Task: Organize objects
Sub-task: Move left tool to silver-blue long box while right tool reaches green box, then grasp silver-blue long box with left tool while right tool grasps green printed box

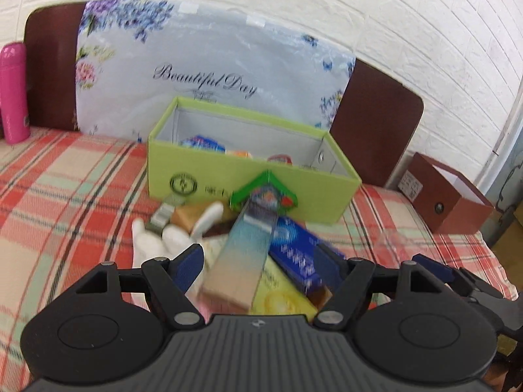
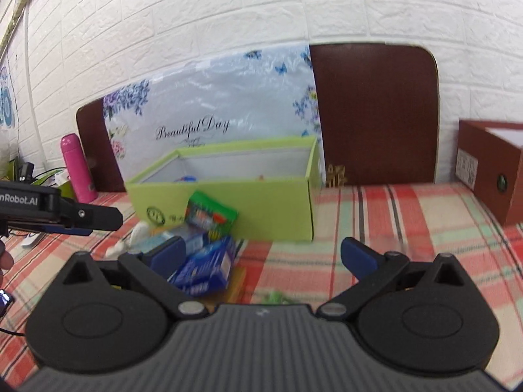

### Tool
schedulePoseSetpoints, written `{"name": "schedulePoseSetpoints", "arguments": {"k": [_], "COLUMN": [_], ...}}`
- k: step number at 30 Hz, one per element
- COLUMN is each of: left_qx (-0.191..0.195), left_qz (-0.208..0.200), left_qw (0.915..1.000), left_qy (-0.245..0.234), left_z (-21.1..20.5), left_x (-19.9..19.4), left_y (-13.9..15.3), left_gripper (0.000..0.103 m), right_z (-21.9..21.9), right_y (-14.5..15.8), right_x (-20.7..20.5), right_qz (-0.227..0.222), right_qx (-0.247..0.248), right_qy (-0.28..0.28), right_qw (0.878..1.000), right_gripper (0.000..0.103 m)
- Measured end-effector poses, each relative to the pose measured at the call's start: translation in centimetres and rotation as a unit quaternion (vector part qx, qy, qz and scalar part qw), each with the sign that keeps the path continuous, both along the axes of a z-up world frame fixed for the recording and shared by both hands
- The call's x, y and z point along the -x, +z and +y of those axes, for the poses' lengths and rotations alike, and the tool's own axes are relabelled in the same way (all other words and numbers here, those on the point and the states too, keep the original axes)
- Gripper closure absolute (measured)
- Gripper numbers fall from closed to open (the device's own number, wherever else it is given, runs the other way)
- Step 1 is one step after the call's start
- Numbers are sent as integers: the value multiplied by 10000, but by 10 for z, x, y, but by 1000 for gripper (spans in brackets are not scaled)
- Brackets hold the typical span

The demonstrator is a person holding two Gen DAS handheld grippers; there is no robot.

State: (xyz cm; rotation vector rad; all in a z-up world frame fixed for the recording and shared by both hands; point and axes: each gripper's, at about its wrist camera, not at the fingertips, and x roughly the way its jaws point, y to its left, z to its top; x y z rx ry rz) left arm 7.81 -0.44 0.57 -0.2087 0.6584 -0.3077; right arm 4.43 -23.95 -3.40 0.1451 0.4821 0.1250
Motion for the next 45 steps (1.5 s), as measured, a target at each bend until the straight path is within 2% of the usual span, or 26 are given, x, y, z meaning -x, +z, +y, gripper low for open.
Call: {"name": "schedulePoseSetpoints", "arguments": {"k": [5,10,17,19,20,25,29,32,35,37,40,41,42,45], "left_qx": [-155,-225,-794,-1015,-1079,-1070,-839,-622,-569,-561,-561,-559,-561,-447], "left_qz": [184,18,-105,-46,27,5,63,244,404,555,774,784,772,816], "left_qw": [9997,9995,9967,9945,9937,9938,9956,9953,9928,9905,9872,9870,9868,9849], "left_qy": [60,203,-93,-245,-308,-297,-418,-699,-978,-1124,-1279,-1289,-1311,-1457], "left_z": [3,7,-14,-19,-20,-13,0,7,9,7,0,-2,-4,-12], "left_x": [11,1,-30,-37,-41,-26,1,25,45,54,59,61,63,63], "left_y": [-19,-19,-20,-26,-29,-26,-19,-21,-27,-33,-45,-47,-47,-48], "left_gripper": [26,26,26,41,54,60,61,62,62,62,62,62,62,62], "right_z": [7,7,-3,-5,-6,-5,3,13,19,20,15,13,9,1], "right_y": [-20,-31,-30,-29,-30,-31,-33,-36,-42,-49,-55,-55,-55,-52], "right_x": [25,41,48,48,49,48,37,20,-3,-17,-33,-37,-38,-29], "right_qz": [365,614,581,573,569,580,566,386,302,344,518,583,680,983], "right_qx": [19,-35,-111,-111,-110,-32,200,940,1773,2085,1932,1798,1610,1307], "right_qy": [5,-8,-192,-221,-232,-204,44,360,701,950,1259,1284,1259,630], "right_qw": [9993,9981,9981,9981,9980,9981,9982,9942,9812,9728,9717,9735,9765,9845], "right_gripper": [0,0,0,0,0,5,9,10,10,10,10,17,33,33]}}
